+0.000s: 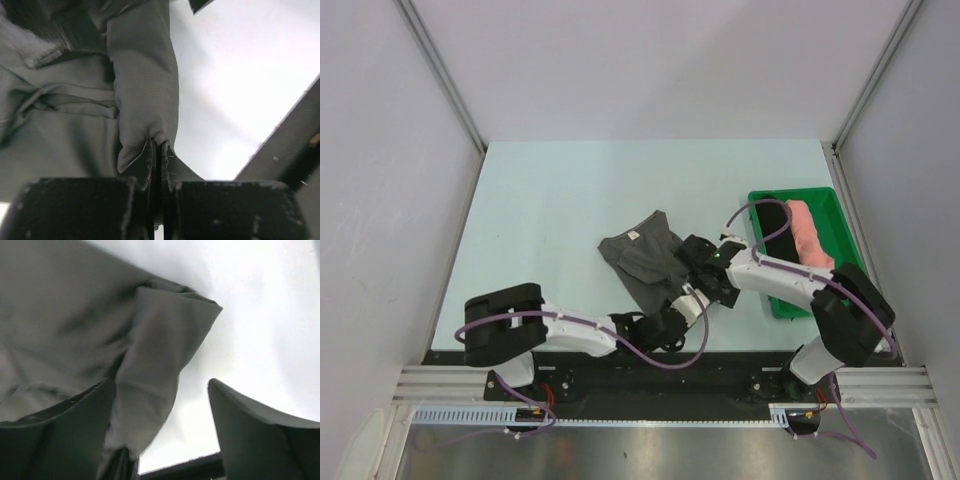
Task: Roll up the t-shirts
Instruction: Roll the T-shirt to the center of the board.
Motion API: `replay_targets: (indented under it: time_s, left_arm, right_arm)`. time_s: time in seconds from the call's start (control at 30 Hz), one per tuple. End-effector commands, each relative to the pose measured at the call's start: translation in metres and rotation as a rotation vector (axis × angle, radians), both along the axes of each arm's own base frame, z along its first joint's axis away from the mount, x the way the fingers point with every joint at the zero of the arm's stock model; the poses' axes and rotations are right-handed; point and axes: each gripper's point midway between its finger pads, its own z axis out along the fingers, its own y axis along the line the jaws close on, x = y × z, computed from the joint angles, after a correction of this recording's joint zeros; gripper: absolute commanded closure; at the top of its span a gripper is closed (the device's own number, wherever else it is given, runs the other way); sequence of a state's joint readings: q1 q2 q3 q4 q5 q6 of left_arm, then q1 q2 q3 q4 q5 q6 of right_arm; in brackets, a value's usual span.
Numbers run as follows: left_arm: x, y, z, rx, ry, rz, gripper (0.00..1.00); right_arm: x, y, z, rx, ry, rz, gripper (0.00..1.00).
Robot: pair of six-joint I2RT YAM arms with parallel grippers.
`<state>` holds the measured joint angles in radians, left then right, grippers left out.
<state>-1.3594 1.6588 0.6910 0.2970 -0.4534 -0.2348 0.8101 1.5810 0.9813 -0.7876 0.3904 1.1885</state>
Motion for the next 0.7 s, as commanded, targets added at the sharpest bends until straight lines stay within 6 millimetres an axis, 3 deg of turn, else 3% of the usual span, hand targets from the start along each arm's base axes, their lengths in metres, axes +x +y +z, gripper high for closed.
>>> replay_targets:
  time_s: [0.0, 0.23, 0.37, 0.4, 0.43, 0.67]
  left_arm:
    - [-0.012, -0.004, 0.007, -0.146, 0.204, -0.056, 1.00]
    - [-0.031, -0.007, 0.015, -0.362, 0.516, -0.080, 1.00]
    - [-0.030, -0.003, 0.015, -0.460, 0.678, -0.038, 1.00]
    - [-0.028, -0.004, 0.020, -0.507, 0.719, -0.017, 1.00]
    - [-0.034, 0.002, 0.016, -0.513, 0.767, -0.017, 1.00]
    - [-0.018, 0.019, 0.009, -0.590, 0.932, 0.106, 1.00]
  right_arm:
    - [0.013, -0.004, 0.038, 0.071, -0.162, -0.009, 0.15]
    - [0.014, -0.025, 0.064, 0.182, -0.284, -0.039, 0.04]
    - [0.003, -0.034, 0.062, 0.240, -0.321, -0.061, 0.05]
    - [-0.001, -0.035, 0.054, 0.257, -0.319, -0.060, 0.07]
    - [-0.001, -0.034, 0.058, 0.291, -0.344, -0.059, 0.09]
    - [0.000, -0.028, 0.041, 0.367, -0.394, -0.062, 0.16]
